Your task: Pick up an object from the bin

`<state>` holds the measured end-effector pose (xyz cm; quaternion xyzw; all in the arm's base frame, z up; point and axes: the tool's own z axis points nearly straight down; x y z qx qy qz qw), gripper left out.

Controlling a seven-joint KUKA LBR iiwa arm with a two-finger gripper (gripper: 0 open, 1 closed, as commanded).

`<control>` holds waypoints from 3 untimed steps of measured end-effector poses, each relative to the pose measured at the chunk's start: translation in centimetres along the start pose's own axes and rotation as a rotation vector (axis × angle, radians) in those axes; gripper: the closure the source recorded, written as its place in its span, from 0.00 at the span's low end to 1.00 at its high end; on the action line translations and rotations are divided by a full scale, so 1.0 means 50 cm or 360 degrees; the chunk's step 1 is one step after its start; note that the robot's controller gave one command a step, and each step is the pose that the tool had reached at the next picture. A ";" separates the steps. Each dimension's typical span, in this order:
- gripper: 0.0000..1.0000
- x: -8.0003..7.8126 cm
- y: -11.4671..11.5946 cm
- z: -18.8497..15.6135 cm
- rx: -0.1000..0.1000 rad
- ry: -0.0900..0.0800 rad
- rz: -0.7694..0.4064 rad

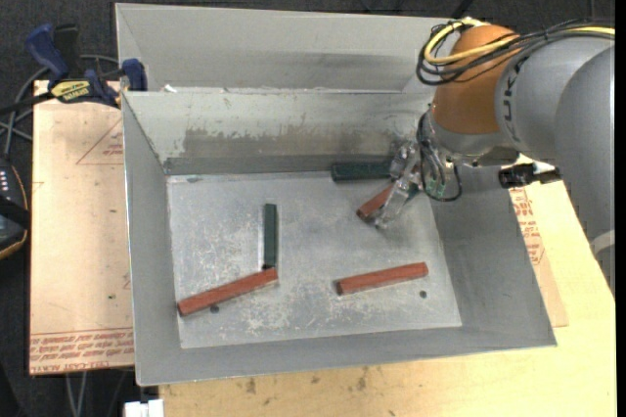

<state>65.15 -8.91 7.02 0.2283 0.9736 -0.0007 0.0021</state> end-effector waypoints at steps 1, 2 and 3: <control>1.00 0.003 0.008 -0.004 -0.0004 -0.0002 -0.0011; 1.00 0.060 0.079 -0.094 -0.0007 0.0000 -0.0455; 1.00 0.064 0.115 -0.313 -0.0009 -0.0013 -0.0391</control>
Offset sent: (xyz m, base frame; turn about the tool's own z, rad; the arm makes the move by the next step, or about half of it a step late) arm 0.0000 0.0000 0.0000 0.0000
